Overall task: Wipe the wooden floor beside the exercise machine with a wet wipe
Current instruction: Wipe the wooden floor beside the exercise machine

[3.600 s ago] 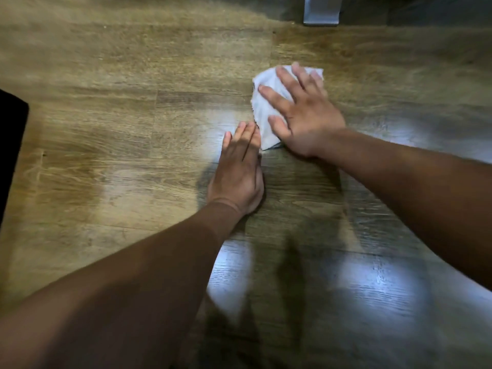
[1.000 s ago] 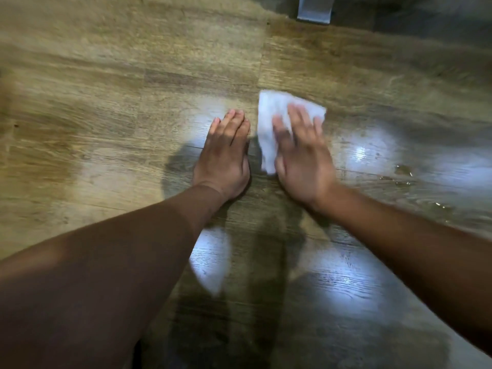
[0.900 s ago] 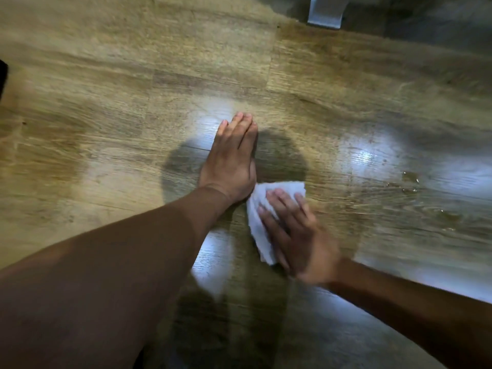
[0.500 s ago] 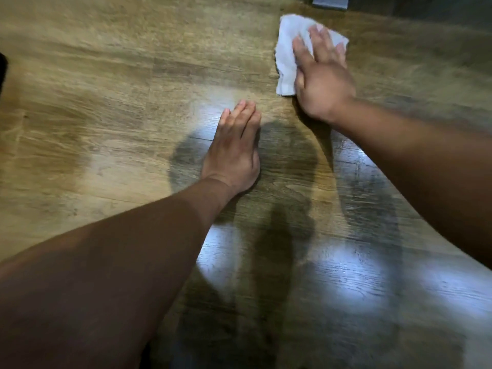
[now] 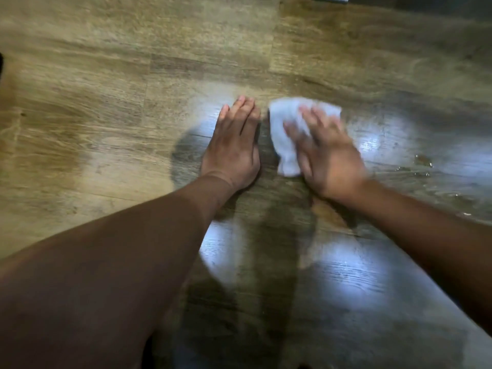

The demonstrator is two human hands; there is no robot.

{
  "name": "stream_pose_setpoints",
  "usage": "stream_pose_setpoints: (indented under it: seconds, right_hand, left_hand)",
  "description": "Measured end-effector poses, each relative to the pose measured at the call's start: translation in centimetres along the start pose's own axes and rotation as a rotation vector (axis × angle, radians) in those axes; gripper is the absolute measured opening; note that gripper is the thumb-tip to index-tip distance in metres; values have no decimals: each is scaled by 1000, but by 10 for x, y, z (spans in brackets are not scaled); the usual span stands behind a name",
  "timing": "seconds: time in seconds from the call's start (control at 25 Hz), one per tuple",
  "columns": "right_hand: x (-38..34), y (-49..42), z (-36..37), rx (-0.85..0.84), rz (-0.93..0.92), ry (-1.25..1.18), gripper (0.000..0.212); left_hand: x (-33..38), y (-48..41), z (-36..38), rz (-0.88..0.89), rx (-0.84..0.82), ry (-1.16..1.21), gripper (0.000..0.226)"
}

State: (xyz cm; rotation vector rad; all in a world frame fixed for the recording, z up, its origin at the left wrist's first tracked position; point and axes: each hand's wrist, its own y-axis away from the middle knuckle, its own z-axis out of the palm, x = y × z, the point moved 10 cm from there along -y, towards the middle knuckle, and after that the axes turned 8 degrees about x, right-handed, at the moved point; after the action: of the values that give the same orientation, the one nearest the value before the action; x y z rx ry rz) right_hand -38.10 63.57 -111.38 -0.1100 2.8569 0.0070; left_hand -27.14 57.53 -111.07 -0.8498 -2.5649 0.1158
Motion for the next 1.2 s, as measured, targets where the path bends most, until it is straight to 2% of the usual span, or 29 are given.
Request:
stream_pose_setpoints:
  seconds: [0.08, 0.2, 0.32, 0.4, 0.48, 0.52, 0.6, 0.68, 0.72, 0.8, 0.88, 0.92, 1.04, 1.12, 1.2]
  right_hand:
    - [53, -73, -14, 9, 189, 35, 56]
    - [62, -81, -11, -10, 210, 65, 55]
    - [6, 37, 10, 3, 55, 73, 58]
    - [-49, 124, 22, -91, -176, -2, 60]
    - [-47, 133, 20, -146, -284, -27, 58]
    - [-31, 107, 15, -103, -249, 11, 57]
    - [24, 30, -1, 12, 0, 89, 57]
    - [72, -34, -15, 34, 197, 90, 55]
    - [83, -49, -18, 31, 238, 78, 55]
    - [79, -38, -16, 36, 262, 65, 54]
    - [45, 24, -7, 113, 205, 76, 54]
    - [17, 70, 1, 102, 144, 61, 56]
    - [-53, 192, 18, -76, -83, -17, 64]
    - [-33, 190, 15, -105, -124, -3, 64]
    - [13, 128, 6, -1, -12, 46, 58]
  left_hand:
    - [2, 0, -3, 5, 13, 14, 54]
    - [2, 1, -4, 13, 25, 11, 53]
    - [1, 2, -3, 5, 36, 12, 52]
    - [0, 1, -3, 6, 38, 13, 53]
    - [-1, 1, -2, 13, 31, 11, 54]
    - [0, 1, -1, 16, 18, 8, 54]
    - [1, -1, 1, -11, -11, 8, 55]
    - [-3, 1, 1, -56, -24, 13, 56]
    - [-4, 0, -1, -73, -19, 13, 57]
    - [0, -3, -11, -156, 10, 3, 52]
    - [14, -13, -6, -227, -11, -54, 45]
    - [32, -18, 1, -173, -34, -73, 46]
    - [85, -11, 35, 70, -146, -72, 55]
    - [86, -7, 50, 99, -202, -103, 58]
    - [81, -8, 52, 79, -202, -116, 61]
